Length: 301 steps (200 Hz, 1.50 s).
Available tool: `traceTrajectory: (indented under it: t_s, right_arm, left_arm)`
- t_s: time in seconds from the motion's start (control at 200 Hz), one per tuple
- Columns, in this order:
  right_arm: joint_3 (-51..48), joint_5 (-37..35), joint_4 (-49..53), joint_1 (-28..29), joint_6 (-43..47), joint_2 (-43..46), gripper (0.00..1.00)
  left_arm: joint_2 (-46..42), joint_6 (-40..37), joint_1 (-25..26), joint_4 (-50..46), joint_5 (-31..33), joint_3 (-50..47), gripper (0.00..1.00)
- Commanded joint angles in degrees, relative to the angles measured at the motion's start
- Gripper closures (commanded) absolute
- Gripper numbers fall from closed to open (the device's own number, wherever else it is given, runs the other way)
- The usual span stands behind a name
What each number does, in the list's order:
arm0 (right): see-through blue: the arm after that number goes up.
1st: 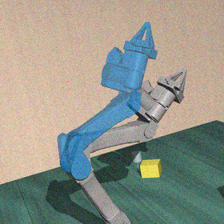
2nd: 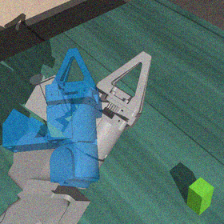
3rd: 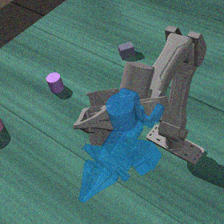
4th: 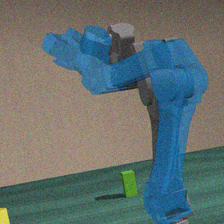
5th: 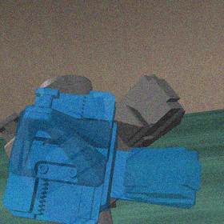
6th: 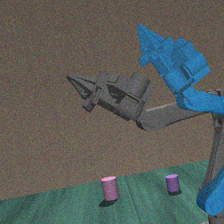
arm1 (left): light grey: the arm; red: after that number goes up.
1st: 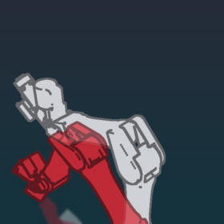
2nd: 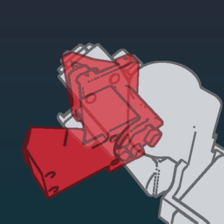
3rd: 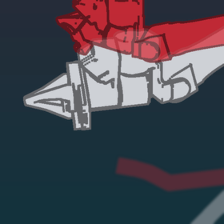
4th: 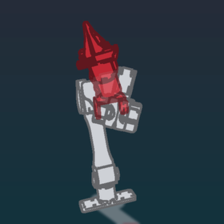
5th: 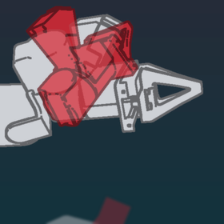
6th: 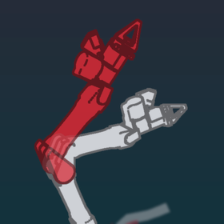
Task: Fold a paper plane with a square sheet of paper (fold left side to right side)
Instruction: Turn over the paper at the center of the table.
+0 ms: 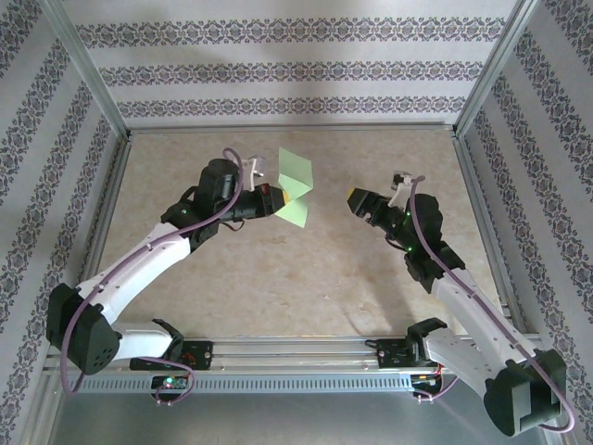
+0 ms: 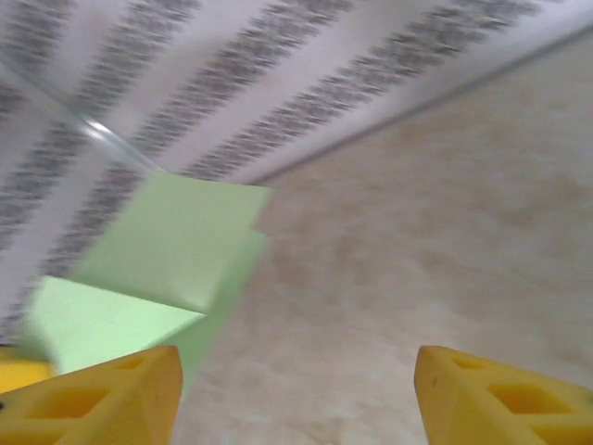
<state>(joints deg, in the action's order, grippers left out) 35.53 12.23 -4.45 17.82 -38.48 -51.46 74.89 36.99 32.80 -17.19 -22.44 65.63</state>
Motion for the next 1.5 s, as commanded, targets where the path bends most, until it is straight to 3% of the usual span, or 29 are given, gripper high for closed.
traceTrajectory:
  t_s: [0.0,0.135,0.24,0.325,0.47,0.585,0.824,0.934,1.199,1.334,1.499]
  right_arm:
    - [2.15,-12.95,18.46,-1.51,9.87,1.43,0.22]
    - [2.53,-17.00,24.04,-4.55,10.79,2.96,0.11]
    - [2.09,-17.98,25.13,-6.43,10.58,4.57,0.04]
    - [1.61,-18.84,25.57,-7.48,10.32,5.97,0.02]
    - [1.08,-20.56,26.96,-9.17,10.48,9.07,0.02]
    - [1.02,-20.45,27.61,-10.37,11.21,10.82,0.02]
    - [0.77,-16.87,27.49,-11.96,10.80,10.21,0.02]
    - [1.08,-15.68,27.62,-12.28,10.62,9.89,0.02]
    - [2.24,-10.03,28.14,-13.77,10.43,8.85,0.02]
    - [2.68,-3.88,27.83,-14.55,9.31,5.85,0.02]
    - [3.03,7.85,25.72,-14.65,7.88,0.36,0.05]
  left_arm:
    - [5.31,-15.68,7.26,-30.09,23.00,9.28,1.00]
    - [15.73,-17.26,16.26,-44.61,45.83,20.46,1.00]
    - [23.54,-15.77,21.17,-51.55,58.20,26.97,1.00]
    - [29.25,-13.32,23.11,-54.91,62.31,30.74,1.00]
    - [38.23,-4.41,24.39,-62.74,62.63,35.56,1.00]
    - [42.16,0.46,25.19,-63.80,58.74,34.10,1.00]
    - [44.98,1.47,25.48,-53.47,45.10,30.11,1.00]
    - [45.03,0.54,25.22,-47.28,36.20,29.78,0.81]
    - [41.98,0.20,22.68,-38.02,23.15,28.44,0.57]
    - [36.41,0.83,19.56,-28.99,14.54,24.12,0.38]
    - [26.09,4.27,13.67,-11.62,3.21,13.01,0.34]
